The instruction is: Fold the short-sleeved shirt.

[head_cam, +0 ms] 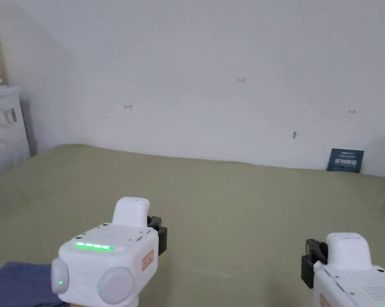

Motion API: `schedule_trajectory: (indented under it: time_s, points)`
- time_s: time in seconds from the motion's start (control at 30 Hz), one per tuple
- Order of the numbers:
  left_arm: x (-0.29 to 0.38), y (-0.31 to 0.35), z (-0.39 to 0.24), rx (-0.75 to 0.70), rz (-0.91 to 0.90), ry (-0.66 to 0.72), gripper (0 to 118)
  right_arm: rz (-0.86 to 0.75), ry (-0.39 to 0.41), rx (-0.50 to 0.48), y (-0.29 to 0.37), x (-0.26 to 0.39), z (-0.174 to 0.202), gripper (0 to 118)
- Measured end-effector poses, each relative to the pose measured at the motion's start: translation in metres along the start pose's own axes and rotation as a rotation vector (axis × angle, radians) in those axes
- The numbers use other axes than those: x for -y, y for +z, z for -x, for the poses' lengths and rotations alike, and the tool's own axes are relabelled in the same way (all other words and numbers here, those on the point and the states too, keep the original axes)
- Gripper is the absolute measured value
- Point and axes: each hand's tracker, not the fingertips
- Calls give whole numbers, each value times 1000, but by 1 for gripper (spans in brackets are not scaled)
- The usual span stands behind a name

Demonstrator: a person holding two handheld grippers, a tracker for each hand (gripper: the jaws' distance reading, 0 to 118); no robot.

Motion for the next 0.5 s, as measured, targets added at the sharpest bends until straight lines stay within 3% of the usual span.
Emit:
schedule_trajectory:
  time_s: [0.17,0.5]
  points:
    - [-4,12,-38,-55,-107,-24,2,-78,-22,83,17,-6,-1,0]
    - [-17,20,-46,-45,-132,-48,2,-104,-44,83,25,-14,-8,0]
